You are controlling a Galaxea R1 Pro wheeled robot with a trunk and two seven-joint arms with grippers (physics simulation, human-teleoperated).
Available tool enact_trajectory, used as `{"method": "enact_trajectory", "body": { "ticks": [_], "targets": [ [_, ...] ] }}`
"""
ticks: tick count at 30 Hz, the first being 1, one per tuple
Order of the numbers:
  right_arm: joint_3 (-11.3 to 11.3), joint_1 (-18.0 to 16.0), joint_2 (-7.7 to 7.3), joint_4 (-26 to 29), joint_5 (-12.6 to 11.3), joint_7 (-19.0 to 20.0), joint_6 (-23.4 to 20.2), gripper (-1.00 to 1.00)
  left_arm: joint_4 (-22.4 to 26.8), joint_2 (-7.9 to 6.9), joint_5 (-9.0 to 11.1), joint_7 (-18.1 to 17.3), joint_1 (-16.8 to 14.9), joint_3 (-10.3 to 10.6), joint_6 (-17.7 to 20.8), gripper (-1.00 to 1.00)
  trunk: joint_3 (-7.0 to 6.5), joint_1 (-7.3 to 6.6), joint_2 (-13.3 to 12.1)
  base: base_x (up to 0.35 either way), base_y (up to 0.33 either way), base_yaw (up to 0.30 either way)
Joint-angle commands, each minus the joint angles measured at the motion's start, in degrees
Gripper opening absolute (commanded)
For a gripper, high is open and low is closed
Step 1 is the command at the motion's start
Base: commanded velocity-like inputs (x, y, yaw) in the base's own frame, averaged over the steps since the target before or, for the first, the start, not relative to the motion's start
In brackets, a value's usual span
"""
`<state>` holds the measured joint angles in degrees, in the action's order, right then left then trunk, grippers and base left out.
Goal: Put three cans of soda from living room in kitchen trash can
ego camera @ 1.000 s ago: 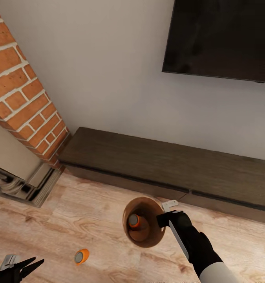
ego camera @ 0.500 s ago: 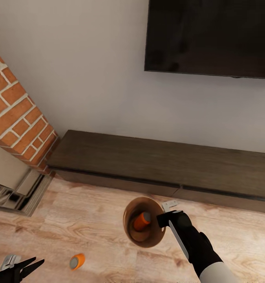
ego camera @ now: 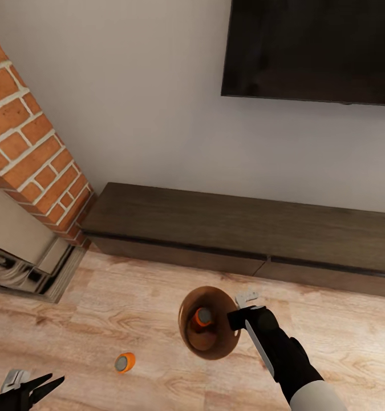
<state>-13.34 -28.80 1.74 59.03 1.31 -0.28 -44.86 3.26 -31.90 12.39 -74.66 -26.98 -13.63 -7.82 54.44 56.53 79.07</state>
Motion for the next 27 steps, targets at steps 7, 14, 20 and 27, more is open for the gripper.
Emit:
{"method": "enact_trajectory", "body": {
  "ticks": [7,14,20,27],
  "targets": [
    [0.07,-0.02,0.01,0.03,-0.95,0.81,0.04,-1.00,5.09,6.02,0.14,14.41,0.00,0.36,0.33,1.00,0.00,0.00,0.00,-0.014,0.011,0.000],
    [0.07,-0.02,0.01,0.03,-0.95,0.79,0.04,-1.00,23.38,26.81,-5.81,63.61,-0.04,5.67,2.51,1.00,0.00,0.00,0.00,0.000,0.000,0.000],
    [0.07,-0.03,0.01,0.03,-0.95,0.73,0.04,-1.00,25.46,34.15,-12.07,74.48,-0.13,9.29,3.03,1.00,0.00,0.00,0.00,0.000,0.000,0.000],
    [0.07,-0.02,0.01,0.03,-0.95,0.72,0.04,-1.00,25.76,35.48,-13.44,76.59,-0.17,9.76,0.76,1.00,0.00,0.00,0.00,0.000,0.000,0.000]
  ]
}}
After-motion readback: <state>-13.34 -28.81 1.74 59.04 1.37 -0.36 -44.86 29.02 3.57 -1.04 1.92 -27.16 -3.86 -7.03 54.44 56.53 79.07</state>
